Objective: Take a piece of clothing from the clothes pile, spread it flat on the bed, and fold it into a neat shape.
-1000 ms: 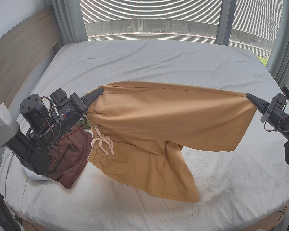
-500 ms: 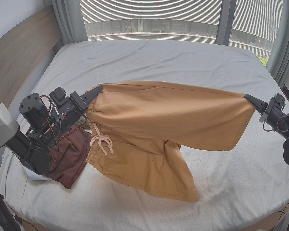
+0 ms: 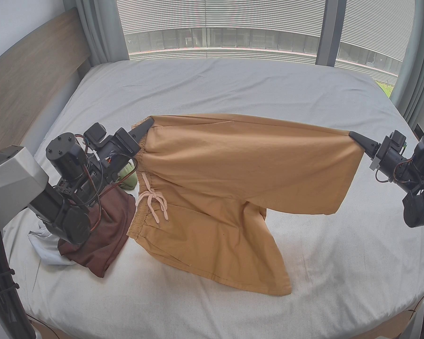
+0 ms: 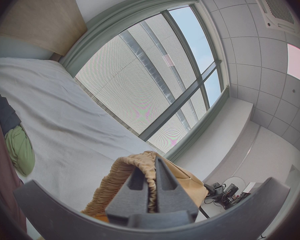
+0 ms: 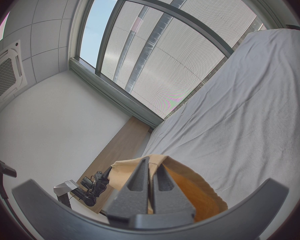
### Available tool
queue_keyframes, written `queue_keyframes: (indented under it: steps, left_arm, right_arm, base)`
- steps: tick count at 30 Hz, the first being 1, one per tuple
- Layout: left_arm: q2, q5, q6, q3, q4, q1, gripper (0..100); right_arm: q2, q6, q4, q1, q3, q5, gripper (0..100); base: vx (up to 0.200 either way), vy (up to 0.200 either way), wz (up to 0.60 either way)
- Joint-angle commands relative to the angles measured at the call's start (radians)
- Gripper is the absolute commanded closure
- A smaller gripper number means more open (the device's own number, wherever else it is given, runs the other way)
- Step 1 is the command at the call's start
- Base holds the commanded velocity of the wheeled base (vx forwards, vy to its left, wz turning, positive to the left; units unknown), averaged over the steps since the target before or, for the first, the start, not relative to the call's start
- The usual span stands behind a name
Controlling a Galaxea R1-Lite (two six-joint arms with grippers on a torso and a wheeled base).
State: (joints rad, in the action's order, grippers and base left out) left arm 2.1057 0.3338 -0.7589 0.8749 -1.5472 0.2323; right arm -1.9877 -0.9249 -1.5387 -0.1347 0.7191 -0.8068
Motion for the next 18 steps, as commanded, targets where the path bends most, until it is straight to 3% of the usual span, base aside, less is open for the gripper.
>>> queue_keyframes:
  steps: [1, 18]
  left_arm:
    - [0.092, -0.030, 0.000, 0.067, -0.001, 0.002, 100]
    - [0.243, -0.041, 0.010, 0.245, 0.001, -0.004, 100]
  right_arm:
    - [-0.102, 0.000, -0.001, 0.007, 0.066, 0.003, 100]
    - [-0.318, 0.017, -0.003, 0.030, 0.275, 0.005, 100]
  base:
    - [0.000, 0.000, 0.00]
    - [0.000, 0.000, 0.00]
